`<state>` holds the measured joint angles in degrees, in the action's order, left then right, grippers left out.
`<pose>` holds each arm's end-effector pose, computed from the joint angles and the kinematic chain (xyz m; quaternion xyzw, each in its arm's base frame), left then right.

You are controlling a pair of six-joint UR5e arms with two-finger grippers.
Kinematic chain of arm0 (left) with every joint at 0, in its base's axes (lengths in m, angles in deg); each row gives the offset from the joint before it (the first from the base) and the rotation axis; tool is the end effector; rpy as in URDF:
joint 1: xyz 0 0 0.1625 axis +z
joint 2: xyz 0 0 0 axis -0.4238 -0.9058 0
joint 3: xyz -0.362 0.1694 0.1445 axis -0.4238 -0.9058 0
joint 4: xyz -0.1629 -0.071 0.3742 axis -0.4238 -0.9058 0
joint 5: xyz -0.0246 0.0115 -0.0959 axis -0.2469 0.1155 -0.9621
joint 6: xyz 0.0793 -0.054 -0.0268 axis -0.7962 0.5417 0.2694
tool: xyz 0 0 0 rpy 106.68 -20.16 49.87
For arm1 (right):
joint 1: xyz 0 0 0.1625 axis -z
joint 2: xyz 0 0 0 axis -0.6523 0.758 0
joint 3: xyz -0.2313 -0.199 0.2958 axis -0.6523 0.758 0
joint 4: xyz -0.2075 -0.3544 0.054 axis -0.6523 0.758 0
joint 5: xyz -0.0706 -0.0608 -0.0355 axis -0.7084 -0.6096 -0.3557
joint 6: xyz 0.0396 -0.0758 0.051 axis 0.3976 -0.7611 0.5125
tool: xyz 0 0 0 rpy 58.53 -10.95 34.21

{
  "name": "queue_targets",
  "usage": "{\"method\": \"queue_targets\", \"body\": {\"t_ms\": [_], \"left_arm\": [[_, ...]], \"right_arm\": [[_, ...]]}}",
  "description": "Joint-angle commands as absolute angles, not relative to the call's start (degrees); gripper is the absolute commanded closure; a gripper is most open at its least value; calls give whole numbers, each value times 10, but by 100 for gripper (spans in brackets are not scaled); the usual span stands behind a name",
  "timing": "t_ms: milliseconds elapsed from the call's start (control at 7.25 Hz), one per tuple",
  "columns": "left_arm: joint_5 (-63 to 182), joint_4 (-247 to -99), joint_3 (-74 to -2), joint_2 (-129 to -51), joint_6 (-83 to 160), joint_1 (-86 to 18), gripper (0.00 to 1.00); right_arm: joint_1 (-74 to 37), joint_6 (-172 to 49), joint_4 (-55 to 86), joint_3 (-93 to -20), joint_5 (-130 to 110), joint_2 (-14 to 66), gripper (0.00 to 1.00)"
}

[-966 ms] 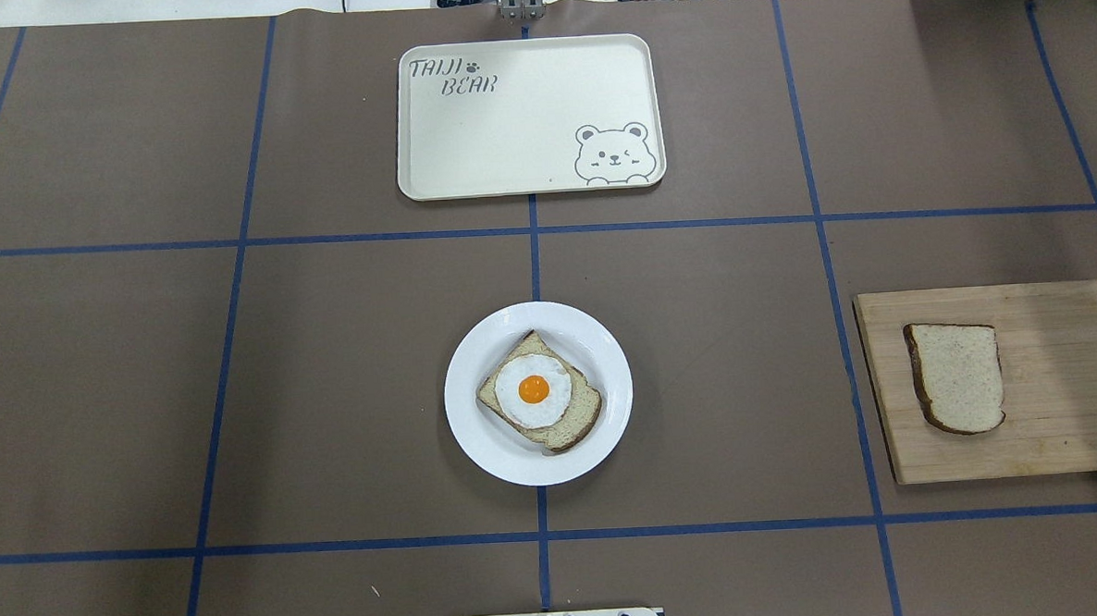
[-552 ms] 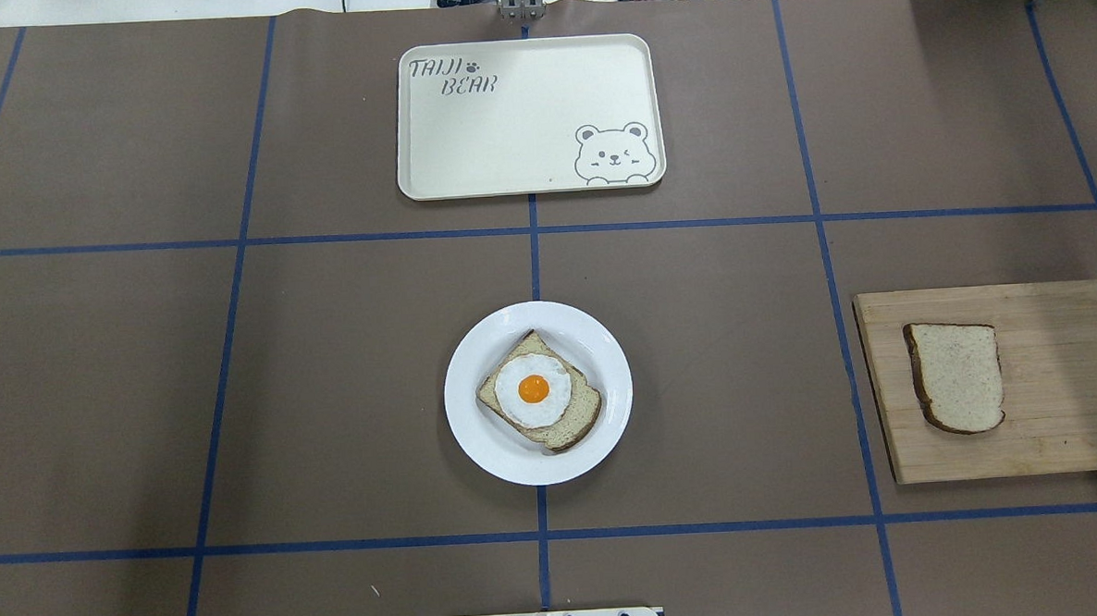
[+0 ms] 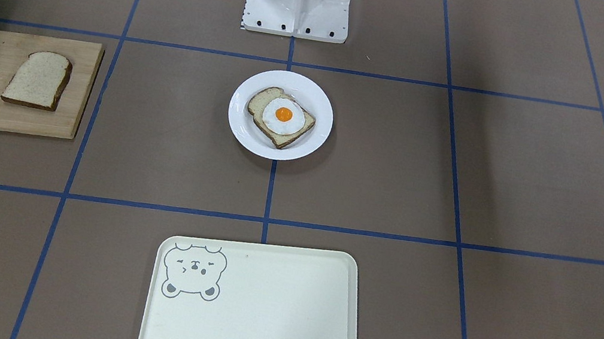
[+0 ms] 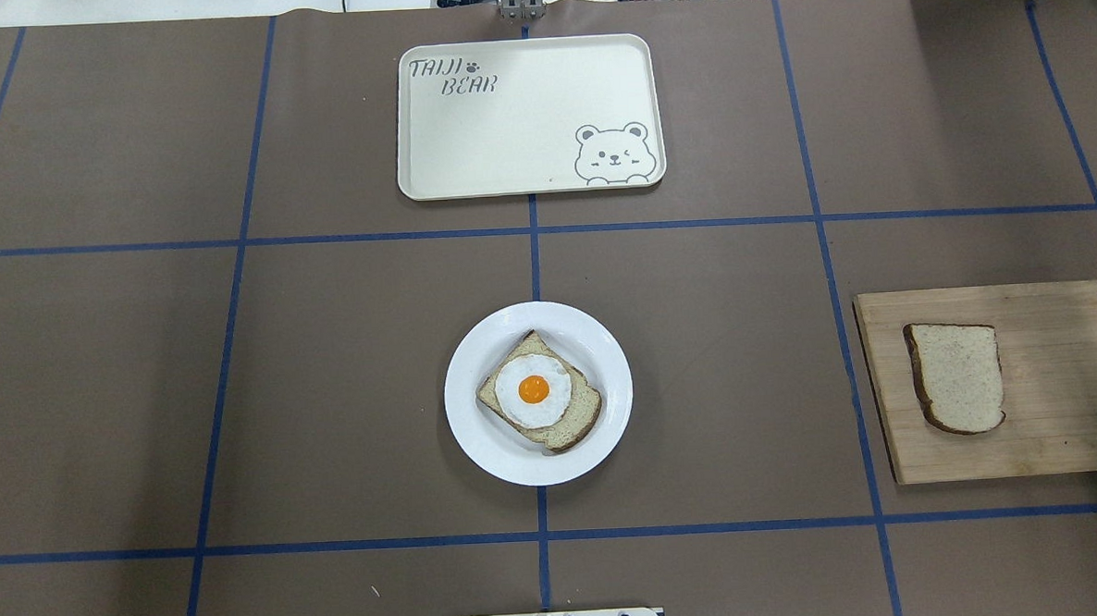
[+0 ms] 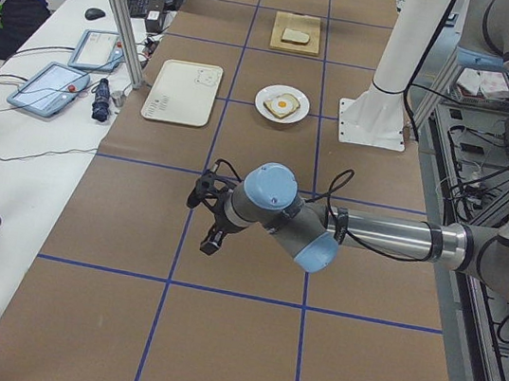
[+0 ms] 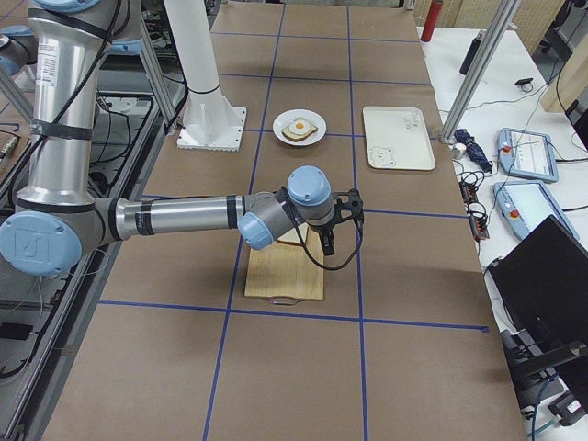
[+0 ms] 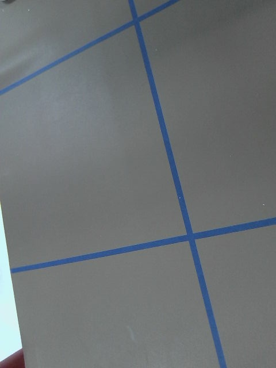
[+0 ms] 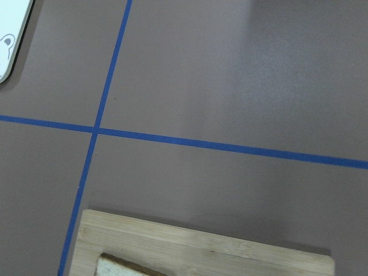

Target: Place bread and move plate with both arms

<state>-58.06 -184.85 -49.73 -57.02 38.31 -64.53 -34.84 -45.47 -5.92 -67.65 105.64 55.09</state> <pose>-0.0550 -0.4149 0.5722 0.2367 0.4298 0.0242 0.8710 -0.0537 -0.4421 0.5377 0.1242 -0.4799 -0.0005 0.8685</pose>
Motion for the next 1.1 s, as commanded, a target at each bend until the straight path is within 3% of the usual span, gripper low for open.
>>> {"method": "queue_targets", "body": {"t_ms": [0,276,414,966], "left_arm": [[-579,-1852,-481,-569,399,-645,0],[-579,-1852,-476,-569,401,-645,1],[-579,-1852,-476,-569,401,-645,1],[-579,-1853,-476,-569,402,-645,0]], "right_arm": [[-201,-268,-141,-679,921,561,3],[-115,-226,-207,-680,832,618,11],[-100,-214,-258,-680,829,654,26],[-57,-191,-273,-660,826,636,27]]}}
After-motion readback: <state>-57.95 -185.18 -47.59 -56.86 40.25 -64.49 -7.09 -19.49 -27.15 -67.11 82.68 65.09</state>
